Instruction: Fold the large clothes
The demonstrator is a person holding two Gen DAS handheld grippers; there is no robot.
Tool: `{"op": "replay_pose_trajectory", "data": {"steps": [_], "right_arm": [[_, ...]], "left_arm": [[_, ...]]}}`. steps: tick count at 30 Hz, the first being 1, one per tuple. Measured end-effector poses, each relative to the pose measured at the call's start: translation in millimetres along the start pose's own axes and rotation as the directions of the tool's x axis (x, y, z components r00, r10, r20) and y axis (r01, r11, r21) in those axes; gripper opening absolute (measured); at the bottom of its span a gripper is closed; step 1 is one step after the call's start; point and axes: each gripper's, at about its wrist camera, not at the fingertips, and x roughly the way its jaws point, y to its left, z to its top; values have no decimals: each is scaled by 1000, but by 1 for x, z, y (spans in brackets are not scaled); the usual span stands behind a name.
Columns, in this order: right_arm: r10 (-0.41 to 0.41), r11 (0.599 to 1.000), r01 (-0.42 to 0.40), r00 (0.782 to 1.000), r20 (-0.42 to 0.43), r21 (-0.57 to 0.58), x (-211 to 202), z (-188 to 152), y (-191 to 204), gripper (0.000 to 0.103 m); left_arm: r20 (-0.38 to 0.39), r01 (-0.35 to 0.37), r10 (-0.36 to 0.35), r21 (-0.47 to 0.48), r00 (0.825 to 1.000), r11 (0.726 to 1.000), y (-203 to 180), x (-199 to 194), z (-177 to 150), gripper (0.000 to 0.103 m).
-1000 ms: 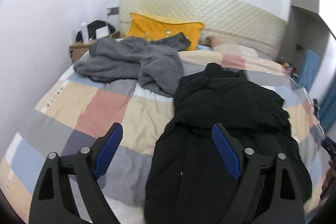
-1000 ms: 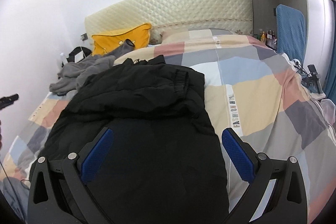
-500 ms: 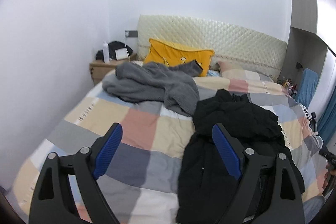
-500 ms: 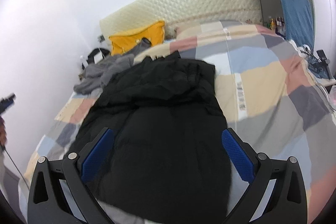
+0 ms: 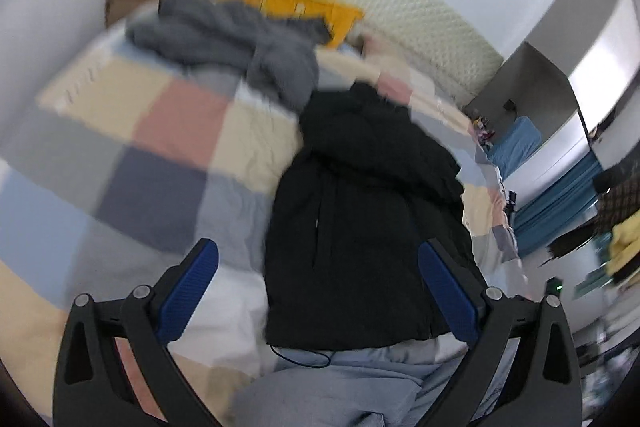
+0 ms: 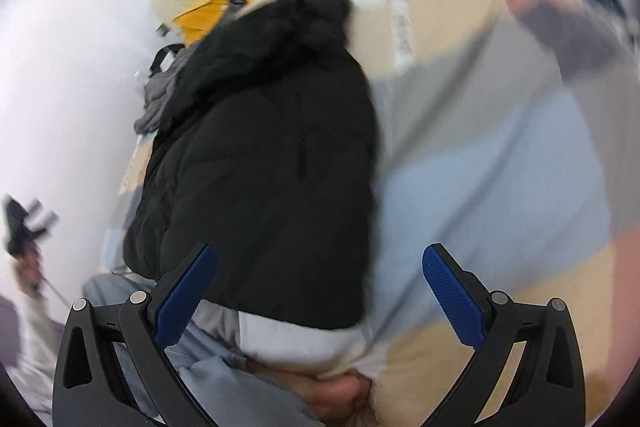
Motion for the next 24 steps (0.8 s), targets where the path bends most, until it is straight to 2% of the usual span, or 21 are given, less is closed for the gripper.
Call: {"op": "replay_pose_trajectory", "data": {"steps": [3,5,7,11,13,15,17,19,20,21,24], "right_arm": [[91,994,-87,995,-49,71,13,-5,-27,94],[155,984,-146,984,-88,105,25,-10,-38,73],[186,978,-171,975,-122,118,35,-11,-45,68],[229,972,-217,957,-178,86,51,-6,-36,67],[198,980,-188,955,-221,64,62,-1,-31,67],[136,991,-131,956,-259,38,73,1,-24,67],[182,983,-184,944,-276,18,79,7,-6,67],[152,983,-176,945,-289,-56,79,13,10,67],[167,980,-191,942,-290,-55,78,16,14,67],[189,977,-210,939,-285,-44,76,19,15,67],[239,966,-256,933,-269,-29,72,26,19,67]], "left_arm": [[-70,-18,14,-54,997,998,19,39,-10,99],[-115,-100,93,-50,989,994,26,64,-19,99],[-164,-121,111,-52,980,991,30,82,-30,99],[-226,-135,121,-47,967,990,28,107,-48,99],[-249,-124,109,-45,962,991,26,119,-56,99],[-308,-130,112,-36,945,991,23,137,-63,99],[-357,-134,116,-24,927,991,22,148,-62,96],[-373,-105,74,-62,925,993,24,154,-60,96],[-388,-95,57,-80,920,992,26,157,-60,96],[-410,-87,39,-98,911,991,28,163,-61,96],[-493,-80,8,-125,870,989,30,181,-67,94]]}}
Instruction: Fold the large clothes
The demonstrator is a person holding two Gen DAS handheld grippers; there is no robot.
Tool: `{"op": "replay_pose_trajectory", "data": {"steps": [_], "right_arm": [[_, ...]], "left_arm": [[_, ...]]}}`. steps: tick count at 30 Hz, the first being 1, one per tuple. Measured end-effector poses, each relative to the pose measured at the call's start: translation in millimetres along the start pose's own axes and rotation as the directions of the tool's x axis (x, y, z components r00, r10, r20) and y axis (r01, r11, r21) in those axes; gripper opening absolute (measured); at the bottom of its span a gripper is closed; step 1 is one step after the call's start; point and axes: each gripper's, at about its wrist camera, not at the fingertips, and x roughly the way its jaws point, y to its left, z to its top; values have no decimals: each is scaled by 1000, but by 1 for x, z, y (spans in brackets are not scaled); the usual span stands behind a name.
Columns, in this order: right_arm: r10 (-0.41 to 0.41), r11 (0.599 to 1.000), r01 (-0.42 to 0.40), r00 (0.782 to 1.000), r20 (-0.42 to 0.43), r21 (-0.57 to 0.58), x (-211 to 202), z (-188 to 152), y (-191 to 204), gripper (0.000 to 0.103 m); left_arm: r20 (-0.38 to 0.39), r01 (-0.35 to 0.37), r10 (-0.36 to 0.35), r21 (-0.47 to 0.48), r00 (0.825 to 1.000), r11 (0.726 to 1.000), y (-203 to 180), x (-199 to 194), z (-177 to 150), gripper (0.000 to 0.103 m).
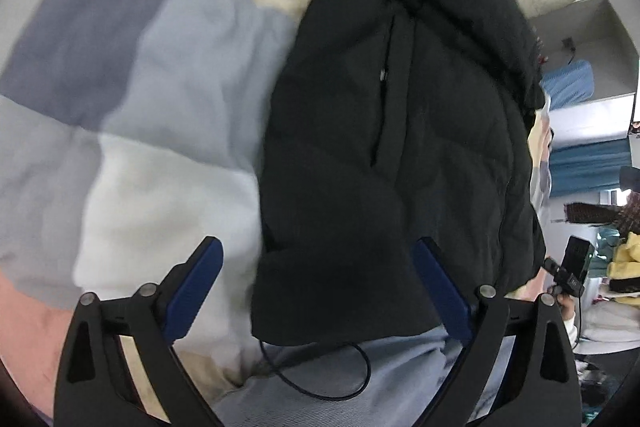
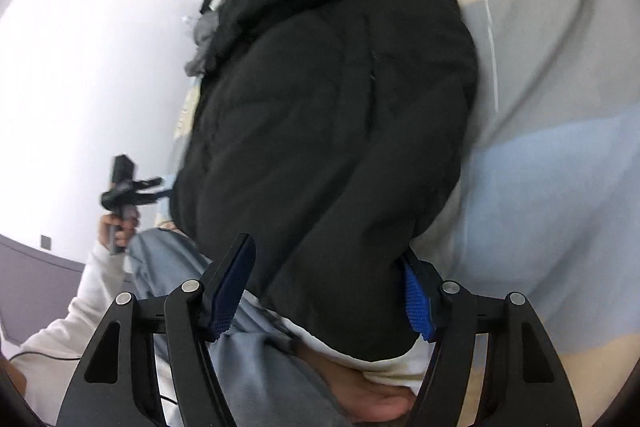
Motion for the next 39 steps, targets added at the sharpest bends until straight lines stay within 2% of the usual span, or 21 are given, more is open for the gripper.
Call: {"op": "replay_pose_trajectory", "data": {"steps": [3,8,13,15,17,18,19,22,24,26,27,28,29,31,32,34,36,37,39], "right_arm": [[24,1000,-24,1000,3,18,2,2,2,67],[-15,999,16,999,-52,30,11,5,-6,67],[-131,991,128,980,-148,-31,30,3,-6,69],[-183,983,175,971,-153,-61,33,7,-5,77],[-214,976,207,967,-135,-70,32,10,-7,80],[-218,975,210,964,-155,-68,36,10,-8,80],[-209,978,199,960,-186,-68,40,10,-8,80],[-171,984,157,964,-205,-81,43,11,-5,80],[-153,987,140,968,-198,-79,38,12,-2,67],[-139,989,125,974,-179,-83,31,15,6,39],[-129,989,116,978,-166,-89,29,18,13,34],[-128,988,114,980,-151,-102,24,19,18,26],[-136,986,120,981,-137,-118,19,20,24,18],[-161,980,145,980,-115,-139,18,24,35,13],[-173,977,159,980,-95,-145,13,26,40,11],[-179,975,169,982,-54,-143,10,30,52,10],[-172,974,171,985,8,-148,-5,32,65,9],[-159,975,164,986,43,-147,-14,32,68,9],[-118,982,135,985,128,-130,-27,28,78,8]], "left_arm": [[-52,26,-27,-7,998,1000,-1,11,1,91],[-160,55,-62,-44,985,997,5,31,1,85],[-260,54,-62,-38,964,998,3,49,3,83],[-290,47,-55,-36,956,998,2,57,5,84],[-302,54,-70,-61,951,997,4,66,9,84],[-303,59,-83,-86,949,995,7,70,11,86],[-300,63,-90,-99,950,993,9,72,13,88],[-305,79,-104,-92,947,993,7,77,14,89],[-294,119,-126,-41,948,992,-4,74,12,89],[-246,165,-158,7,956,986,-19,62,9,82],[-203,216,-212,0,956,976,-25,54,7,78],[-158,302,-300,-13,941,953,-31,44,3,78],[-137,339,-336,3,932,941,-41,39,-3,78],[-114,341,-331,73,937,937,-59,33,-15,76],[-96,341,-332,99,938,935,-66,30,-20,71],[-70,354,-349,81,935,932,-68,24,-24,31],[-43,388,-386,56,921,920,-63,14,-23,23],[-16,391,-390,52,920,919,-60,7,-23,19],[45,412,-412,25,910,911,-49,-15,-24,15]]}}
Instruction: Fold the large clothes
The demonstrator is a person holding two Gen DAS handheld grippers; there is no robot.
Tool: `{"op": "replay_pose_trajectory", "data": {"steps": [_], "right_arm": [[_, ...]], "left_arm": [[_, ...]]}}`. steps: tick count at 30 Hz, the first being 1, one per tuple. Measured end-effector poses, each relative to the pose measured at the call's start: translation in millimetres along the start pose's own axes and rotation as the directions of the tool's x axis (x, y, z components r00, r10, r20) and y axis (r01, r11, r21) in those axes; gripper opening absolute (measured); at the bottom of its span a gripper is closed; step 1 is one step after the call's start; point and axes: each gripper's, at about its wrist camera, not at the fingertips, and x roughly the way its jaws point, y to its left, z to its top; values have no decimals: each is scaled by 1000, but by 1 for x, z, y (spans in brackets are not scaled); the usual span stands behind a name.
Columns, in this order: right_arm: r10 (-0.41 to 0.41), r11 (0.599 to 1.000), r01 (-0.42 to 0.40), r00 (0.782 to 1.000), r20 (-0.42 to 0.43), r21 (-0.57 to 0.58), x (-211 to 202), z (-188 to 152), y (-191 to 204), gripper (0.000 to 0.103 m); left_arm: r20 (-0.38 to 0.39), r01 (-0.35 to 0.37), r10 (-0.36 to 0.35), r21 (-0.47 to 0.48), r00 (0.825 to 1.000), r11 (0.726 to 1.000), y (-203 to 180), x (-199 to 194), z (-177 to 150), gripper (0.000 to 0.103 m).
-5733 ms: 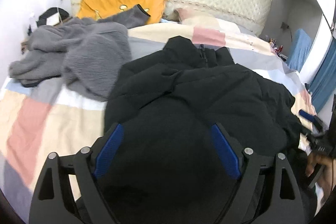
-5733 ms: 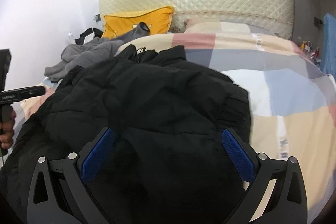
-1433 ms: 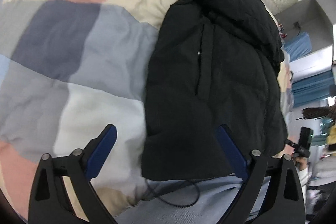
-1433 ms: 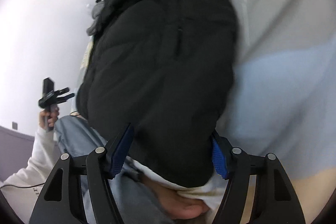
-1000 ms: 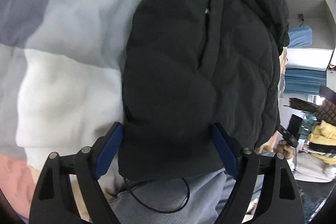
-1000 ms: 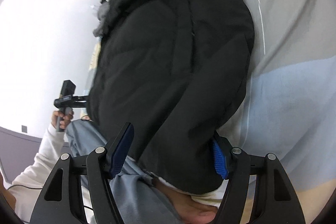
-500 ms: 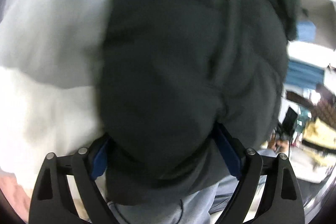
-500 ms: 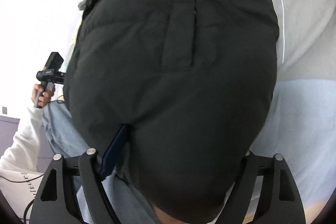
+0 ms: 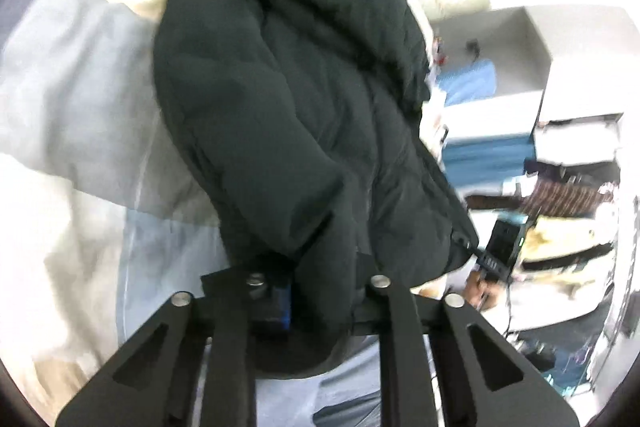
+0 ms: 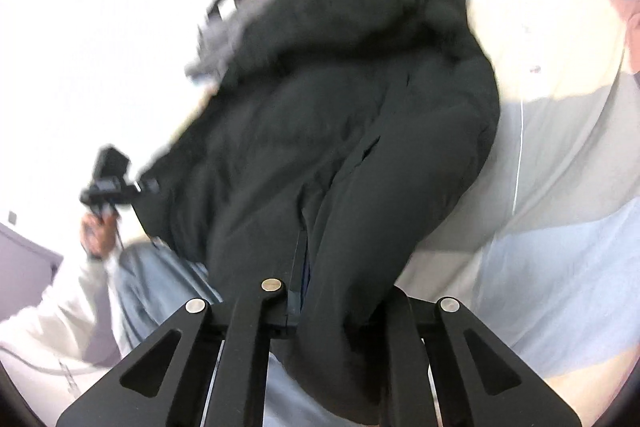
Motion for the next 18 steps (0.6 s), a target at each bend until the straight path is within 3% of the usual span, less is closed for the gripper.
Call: {"op": "replay_pose_trajectory", "data": {"steps": [3,5,11,18], "right_arm": [[29,999,-31,996,85,31,-14,-4,4,8],[87,995,-95,984,156,44,-25,-11,9,8],[238,966,-257,915,325,17,-65,-36,26,7],[309,942,-335,830,465,-28,-109,-77,40,7]], "left_arm": [[60,6,-5,-3,998,1000,-5,-31,9,10],[120,27,-28,10,992,1000,-19,-52,8,8],[243,65,-67,18,968,998,-37,-120,-9,7],[297,69,-70,14,952,998,-55,-159,-41,7]]}}
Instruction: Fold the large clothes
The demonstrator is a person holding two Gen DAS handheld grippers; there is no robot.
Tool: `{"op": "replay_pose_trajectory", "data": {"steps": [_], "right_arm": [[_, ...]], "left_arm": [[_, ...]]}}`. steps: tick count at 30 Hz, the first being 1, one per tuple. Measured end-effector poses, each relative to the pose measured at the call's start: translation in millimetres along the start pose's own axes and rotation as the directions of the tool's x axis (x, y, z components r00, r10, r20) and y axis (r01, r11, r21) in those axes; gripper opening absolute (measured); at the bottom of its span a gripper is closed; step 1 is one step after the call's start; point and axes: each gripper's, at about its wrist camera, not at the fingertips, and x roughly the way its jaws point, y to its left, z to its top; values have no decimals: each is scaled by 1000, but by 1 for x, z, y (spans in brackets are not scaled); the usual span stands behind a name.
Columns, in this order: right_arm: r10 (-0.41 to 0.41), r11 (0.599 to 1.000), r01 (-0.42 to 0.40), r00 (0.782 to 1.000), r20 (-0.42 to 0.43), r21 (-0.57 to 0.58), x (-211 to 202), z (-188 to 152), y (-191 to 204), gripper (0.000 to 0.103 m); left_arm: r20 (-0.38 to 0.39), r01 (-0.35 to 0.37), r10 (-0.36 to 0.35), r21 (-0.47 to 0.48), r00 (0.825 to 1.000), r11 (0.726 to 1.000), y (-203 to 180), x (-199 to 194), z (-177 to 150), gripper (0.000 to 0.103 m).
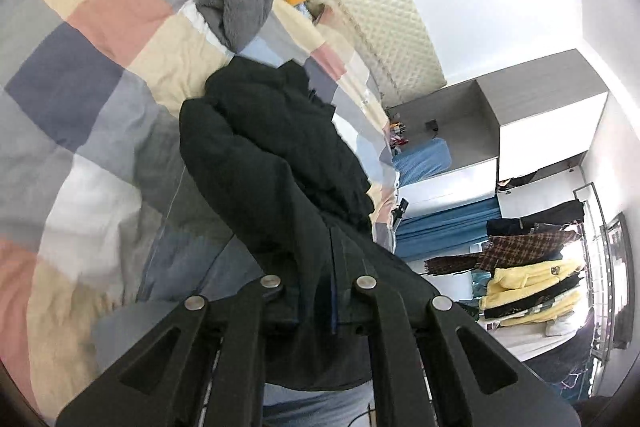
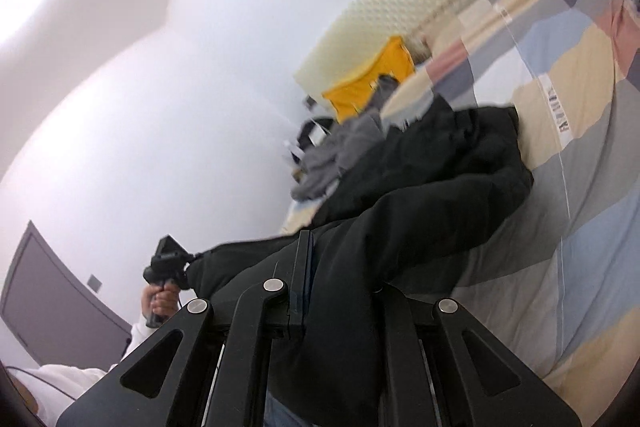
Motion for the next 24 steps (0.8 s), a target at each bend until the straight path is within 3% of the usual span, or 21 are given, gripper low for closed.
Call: {"op": "replay_pose_trajectory", "data": {"steps": [8,12,24], "right_arm": [[62,995,-53,991,121,-79,-44,-11,53,7],[83,993,-68,984,157,-99,-51,-7,64,7],[-95,993,102,986,134,-51,-3,40,22,7]], "left_arm": [[47,35,-38,58,998,998,-33,-54,-26,7],[52,26,-30,81,998,996,-37,-59,-26,7],[-23,-99,100,47,995,994,-29,-6,31,8]]}}
